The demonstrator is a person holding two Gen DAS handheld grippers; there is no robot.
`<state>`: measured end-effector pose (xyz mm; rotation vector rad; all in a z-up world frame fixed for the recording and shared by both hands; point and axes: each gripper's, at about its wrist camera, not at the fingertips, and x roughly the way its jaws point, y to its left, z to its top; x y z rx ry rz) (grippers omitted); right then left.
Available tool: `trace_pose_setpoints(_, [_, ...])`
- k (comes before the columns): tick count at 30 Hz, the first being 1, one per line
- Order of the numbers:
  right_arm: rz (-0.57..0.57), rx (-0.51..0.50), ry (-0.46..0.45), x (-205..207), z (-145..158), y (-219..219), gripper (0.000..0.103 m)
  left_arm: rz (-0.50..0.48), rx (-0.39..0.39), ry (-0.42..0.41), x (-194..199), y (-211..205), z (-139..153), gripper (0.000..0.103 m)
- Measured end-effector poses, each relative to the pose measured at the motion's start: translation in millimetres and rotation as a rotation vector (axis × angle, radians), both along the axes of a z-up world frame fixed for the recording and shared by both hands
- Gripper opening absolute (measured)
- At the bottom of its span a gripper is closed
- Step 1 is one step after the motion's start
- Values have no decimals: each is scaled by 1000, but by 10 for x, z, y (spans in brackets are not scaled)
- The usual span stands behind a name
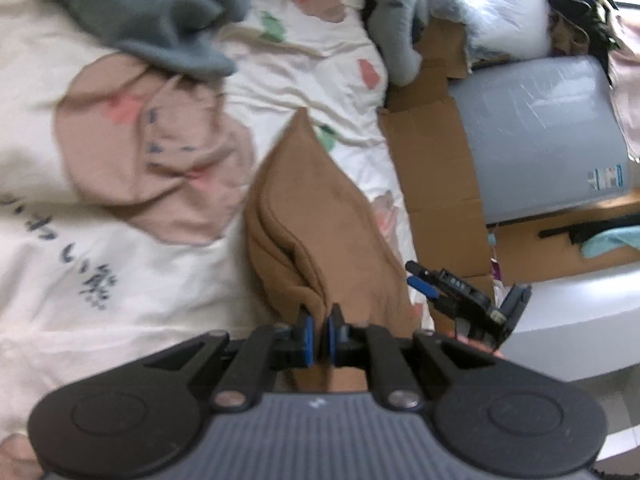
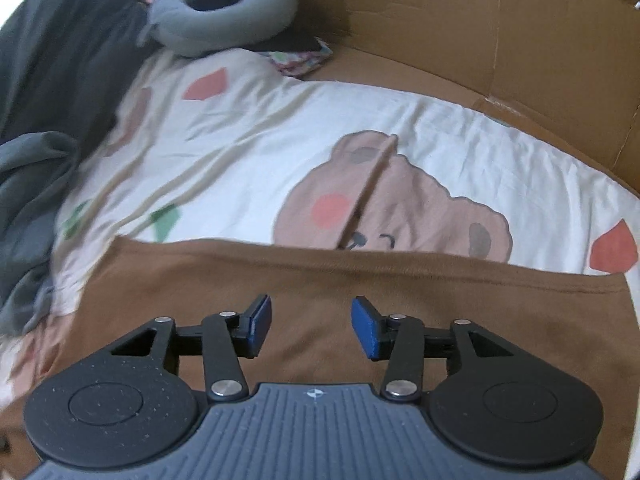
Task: Fold clothes
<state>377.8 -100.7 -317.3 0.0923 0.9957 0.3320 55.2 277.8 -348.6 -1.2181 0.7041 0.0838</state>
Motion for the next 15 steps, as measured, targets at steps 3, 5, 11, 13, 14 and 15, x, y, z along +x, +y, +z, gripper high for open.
trace_pose_setpoints(3, [22, 30, -11, -248, 192, -22, 63, -21, 5, -12, 146, -74, 155, 8])
trace_pose_setpoints(5, [45, 53, -17, -417, 303, -20, 66, -22, -8, -14, 246, -119, 247, 7])
trace_pose_setpoints(11, [76, 152, 14, -891, 540, 12, 72, -45, 8, 17, 583, -240, 529, 7])
trace_pose_setpoints(13, [109, 177, 27, -1024, 581, 63, 73, -52, 4, 39, 663, -271, 578, 7])
trace_pose_setpoints(14, [129, 187, 31, -1085, 595, 92, 74, -55, 2, 48, 700, -290, 593, 7])
trace_pose_setpoints(15, [151, 195, 31, -1143, 606, 124, 76, -58, 1, 55, 737, -309, 606, 7])
